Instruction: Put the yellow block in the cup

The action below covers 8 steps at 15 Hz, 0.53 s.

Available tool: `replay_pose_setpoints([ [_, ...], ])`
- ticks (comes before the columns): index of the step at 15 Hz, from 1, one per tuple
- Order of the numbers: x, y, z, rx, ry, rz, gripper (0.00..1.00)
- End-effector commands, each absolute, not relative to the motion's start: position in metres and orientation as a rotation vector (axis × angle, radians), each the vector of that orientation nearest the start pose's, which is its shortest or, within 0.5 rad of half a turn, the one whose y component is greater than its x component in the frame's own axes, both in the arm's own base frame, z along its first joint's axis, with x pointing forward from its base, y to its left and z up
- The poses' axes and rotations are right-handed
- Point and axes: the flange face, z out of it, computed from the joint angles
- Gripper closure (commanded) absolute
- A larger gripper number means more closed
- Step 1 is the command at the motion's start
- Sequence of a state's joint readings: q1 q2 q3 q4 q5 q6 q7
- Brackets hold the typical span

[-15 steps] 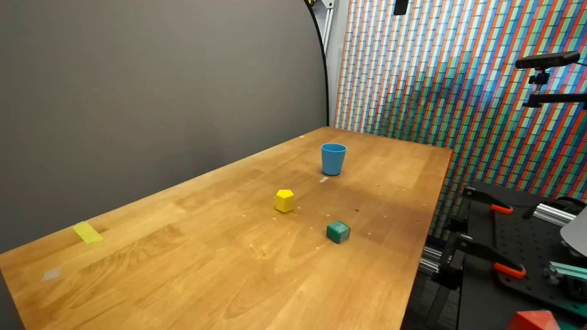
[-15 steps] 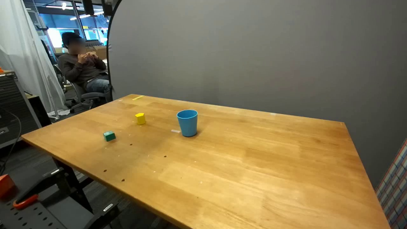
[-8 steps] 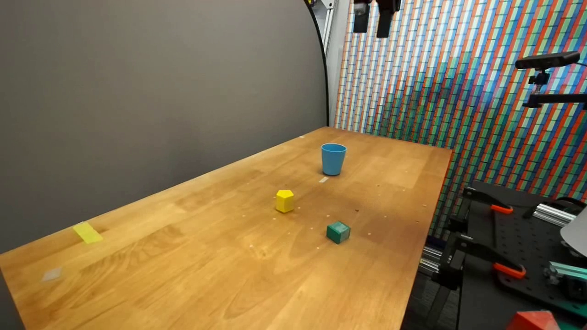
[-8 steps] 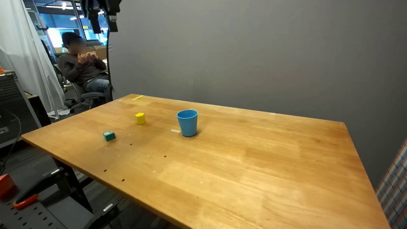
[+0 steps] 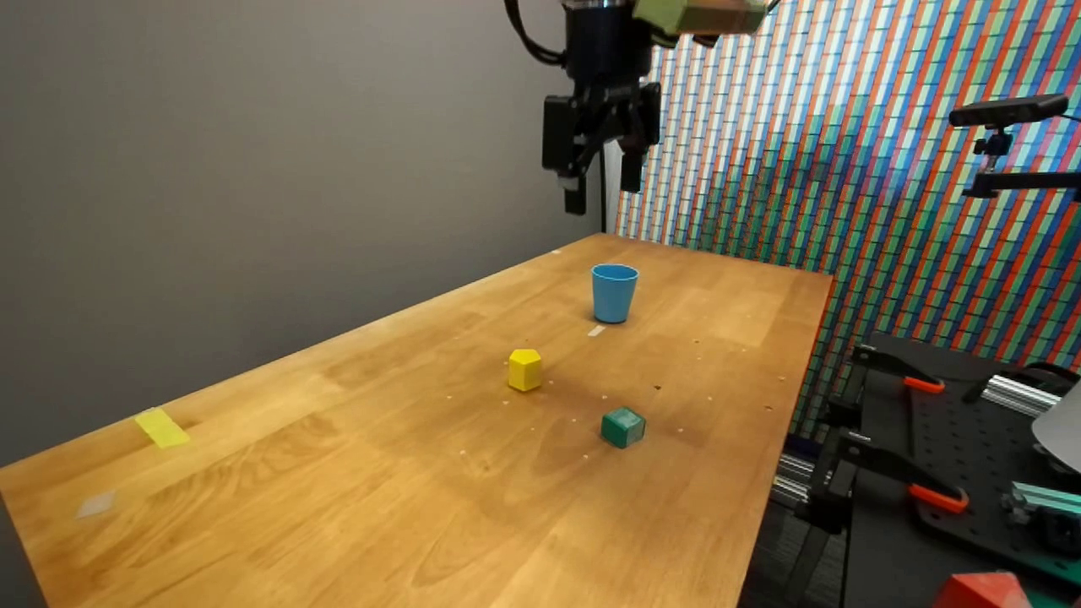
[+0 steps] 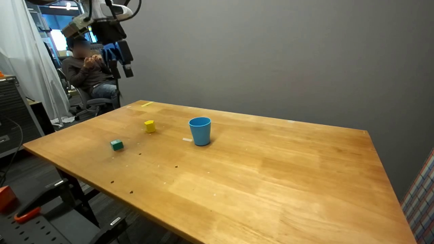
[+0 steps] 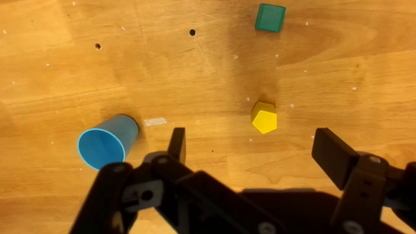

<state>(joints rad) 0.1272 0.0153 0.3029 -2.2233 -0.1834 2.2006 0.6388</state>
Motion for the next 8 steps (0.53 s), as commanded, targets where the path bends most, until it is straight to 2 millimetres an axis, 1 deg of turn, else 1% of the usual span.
replay_pose_setpoints([
  [1,0.508,0.218,0.324,-3.263,0.257,-0.036,0.0],
  [2,0.513,0.218,0.31,-3.253,0.275,-0.013,0.0],
  [5,0.53,0.218,0.279,-3.224,0.293,0.041,0.0],
  [8,0.547,0.222,0.254,-3.179,0.317,0.074,0.0],
])
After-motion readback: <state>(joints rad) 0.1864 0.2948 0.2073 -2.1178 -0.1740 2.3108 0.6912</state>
